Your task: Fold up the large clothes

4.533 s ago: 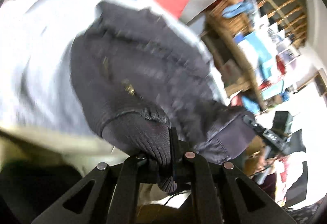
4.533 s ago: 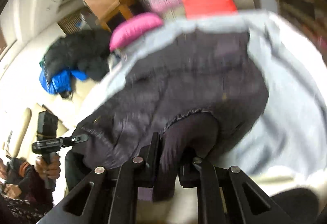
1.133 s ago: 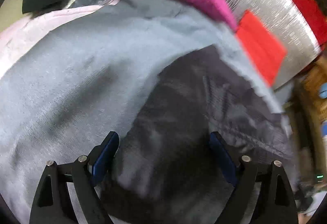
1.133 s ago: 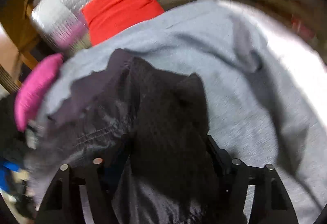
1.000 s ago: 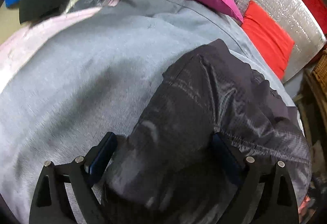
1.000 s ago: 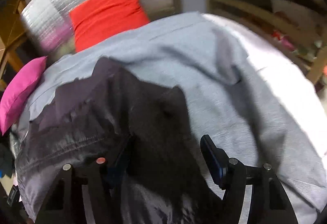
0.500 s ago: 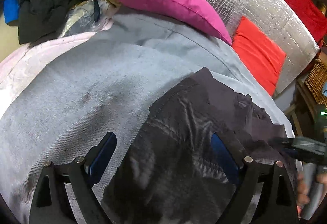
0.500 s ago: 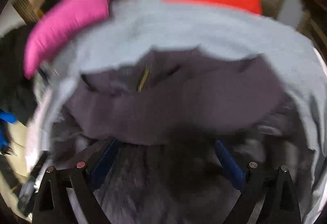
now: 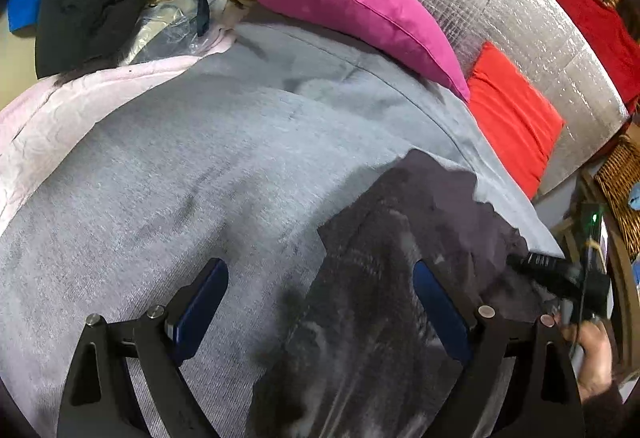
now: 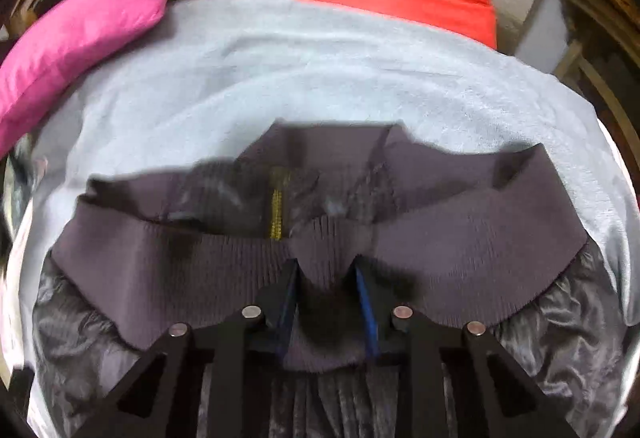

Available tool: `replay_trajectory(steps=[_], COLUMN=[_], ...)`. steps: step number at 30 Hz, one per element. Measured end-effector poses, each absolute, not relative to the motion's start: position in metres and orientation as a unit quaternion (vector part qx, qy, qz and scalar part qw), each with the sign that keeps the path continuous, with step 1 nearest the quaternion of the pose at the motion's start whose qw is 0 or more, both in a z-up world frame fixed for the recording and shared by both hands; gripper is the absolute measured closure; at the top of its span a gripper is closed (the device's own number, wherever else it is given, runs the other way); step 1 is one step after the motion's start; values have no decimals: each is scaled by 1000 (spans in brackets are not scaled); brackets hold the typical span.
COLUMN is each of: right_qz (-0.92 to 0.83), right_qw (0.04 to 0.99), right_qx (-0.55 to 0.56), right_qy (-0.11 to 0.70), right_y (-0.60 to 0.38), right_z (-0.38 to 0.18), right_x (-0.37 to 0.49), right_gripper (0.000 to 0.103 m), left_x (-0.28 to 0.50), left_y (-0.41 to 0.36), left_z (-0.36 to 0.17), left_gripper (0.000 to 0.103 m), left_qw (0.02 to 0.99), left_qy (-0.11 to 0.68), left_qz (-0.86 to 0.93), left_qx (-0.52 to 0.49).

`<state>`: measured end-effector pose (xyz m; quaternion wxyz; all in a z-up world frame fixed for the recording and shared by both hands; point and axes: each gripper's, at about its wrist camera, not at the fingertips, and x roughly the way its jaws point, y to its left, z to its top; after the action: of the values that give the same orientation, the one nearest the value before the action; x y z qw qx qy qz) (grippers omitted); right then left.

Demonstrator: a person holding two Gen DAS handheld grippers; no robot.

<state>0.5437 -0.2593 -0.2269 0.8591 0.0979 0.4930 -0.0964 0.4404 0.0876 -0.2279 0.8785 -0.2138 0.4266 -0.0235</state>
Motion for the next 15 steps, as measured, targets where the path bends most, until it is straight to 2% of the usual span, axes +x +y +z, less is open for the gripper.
replay_trajectory(steps=[3,10,12,13,14,15], right_qz=[-110,8,11,7,1,-7], right_qw=[870,868,868,869,870,870], right_qx=[144,283,291,293,295,299], right_qy=[459,408,403,399,394,391], right_y=[-275,-327,-346,-357,-373,-393], right_z=[-224,-188,-181,-179,-175,-172], right_x=[535,461,445,439,422,401], right_gripper=[80,77,73,66,37,19], left_x=[439,431,427,426,425,424], left_y=[80,68,68,68,69,70], left_z=[-229,-217,-213,-213,-212,-212], left_gripper=[10,9,9,9,9,9], left_qw=[878,892,894,893,891,889], left_qy=[437,425,423,426,428,430], left_qz=[-33,-29,-20,-23,-28,-32], left_qx=[-193,-152,-144,-145,-147,-152])
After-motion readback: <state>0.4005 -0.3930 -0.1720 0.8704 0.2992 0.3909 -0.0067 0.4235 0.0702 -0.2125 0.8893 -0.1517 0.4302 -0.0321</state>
